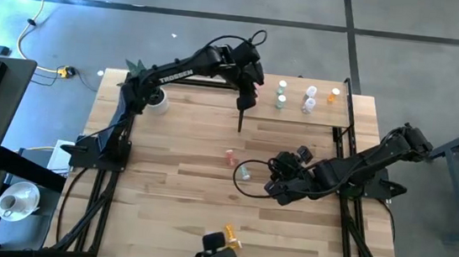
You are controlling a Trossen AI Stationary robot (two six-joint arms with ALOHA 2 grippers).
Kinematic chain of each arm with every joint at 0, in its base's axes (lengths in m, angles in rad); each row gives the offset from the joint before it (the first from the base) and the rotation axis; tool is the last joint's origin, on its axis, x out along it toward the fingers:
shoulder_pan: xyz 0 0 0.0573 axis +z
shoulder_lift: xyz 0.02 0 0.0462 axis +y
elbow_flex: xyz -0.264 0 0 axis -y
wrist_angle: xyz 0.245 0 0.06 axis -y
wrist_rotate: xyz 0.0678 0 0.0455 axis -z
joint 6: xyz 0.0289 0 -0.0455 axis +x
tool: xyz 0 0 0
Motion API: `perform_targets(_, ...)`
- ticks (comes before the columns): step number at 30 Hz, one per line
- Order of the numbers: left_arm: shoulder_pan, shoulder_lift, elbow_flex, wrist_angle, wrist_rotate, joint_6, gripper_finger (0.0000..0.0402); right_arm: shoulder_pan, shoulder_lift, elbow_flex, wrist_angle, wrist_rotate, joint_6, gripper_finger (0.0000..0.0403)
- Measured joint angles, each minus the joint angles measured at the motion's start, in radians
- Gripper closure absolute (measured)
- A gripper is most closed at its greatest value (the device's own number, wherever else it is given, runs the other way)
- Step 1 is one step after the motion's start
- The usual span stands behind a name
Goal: Pick and place medicine bottles onto shelf by color
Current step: Put the bottom red pill bottle on the shelf aligned with the other red pill bottle
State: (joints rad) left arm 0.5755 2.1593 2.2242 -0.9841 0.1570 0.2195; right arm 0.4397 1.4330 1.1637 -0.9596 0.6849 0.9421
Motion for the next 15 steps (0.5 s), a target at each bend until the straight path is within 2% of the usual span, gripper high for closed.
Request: perform_targets(15,-0.001,0.020,0.000,0.007,-0.009,0.001,0.0293,0.000,0.000,0.000,0.000,0.000,0.000,0.0230)
